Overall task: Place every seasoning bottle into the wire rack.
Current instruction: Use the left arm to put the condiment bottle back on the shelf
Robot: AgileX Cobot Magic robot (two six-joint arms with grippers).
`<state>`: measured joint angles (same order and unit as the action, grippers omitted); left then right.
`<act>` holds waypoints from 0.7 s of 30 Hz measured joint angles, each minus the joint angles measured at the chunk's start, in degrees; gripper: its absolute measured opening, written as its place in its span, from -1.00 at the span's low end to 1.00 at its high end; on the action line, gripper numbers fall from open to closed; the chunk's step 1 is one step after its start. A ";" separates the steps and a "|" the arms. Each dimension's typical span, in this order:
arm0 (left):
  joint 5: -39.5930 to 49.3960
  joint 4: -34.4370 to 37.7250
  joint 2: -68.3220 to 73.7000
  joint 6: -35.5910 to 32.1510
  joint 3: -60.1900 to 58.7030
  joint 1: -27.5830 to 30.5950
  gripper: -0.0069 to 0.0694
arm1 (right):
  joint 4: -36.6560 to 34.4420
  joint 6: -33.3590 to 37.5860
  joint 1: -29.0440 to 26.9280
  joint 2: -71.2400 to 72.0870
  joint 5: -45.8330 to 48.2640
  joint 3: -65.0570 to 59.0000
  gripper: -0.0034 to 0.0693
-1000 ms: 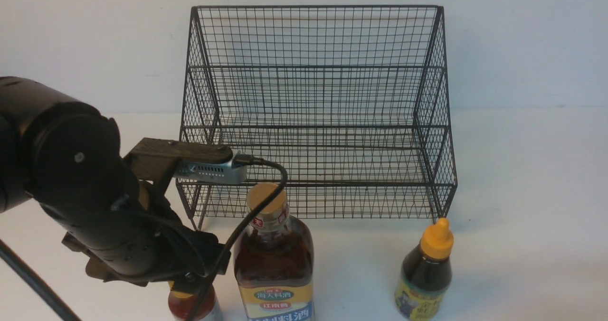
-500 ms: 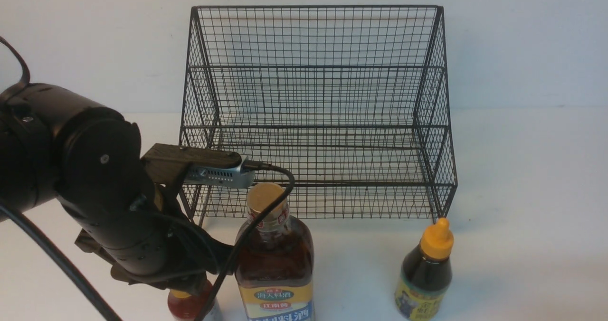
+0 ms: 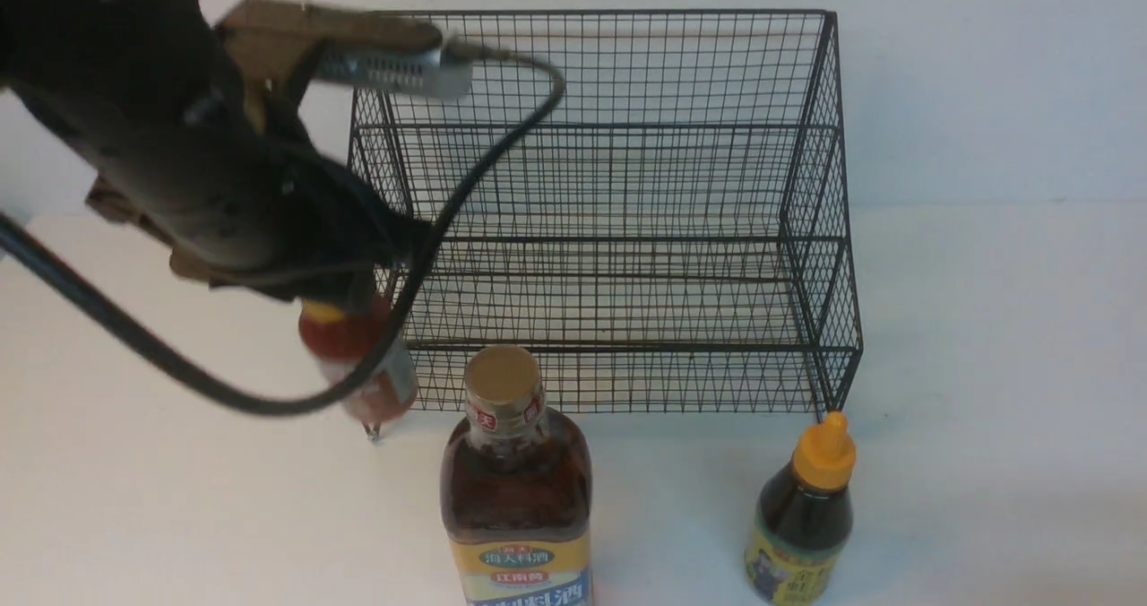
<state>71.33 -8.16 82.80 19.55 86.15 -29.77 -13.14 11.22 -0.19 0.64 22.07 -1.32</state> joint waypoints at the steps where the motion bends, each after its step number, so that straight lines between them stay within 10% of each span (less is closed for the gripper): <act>1: 0.17 0.00 0.90 -0.05 2.19 0.00 -0.10 | 0.00 0.00 0.00 0.00 0.00 0.00 -0.93; 21: 0.71 10.46 17.32 -10.39 23.71 13.06 -0.10 | 0.00 0.00 0.00 0.00 0.00 0.00 -0.93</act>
<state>72.04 2.30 100.12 9.16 109.85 -16.70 -13.14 11.22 -0.19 0.64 22.07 -1.32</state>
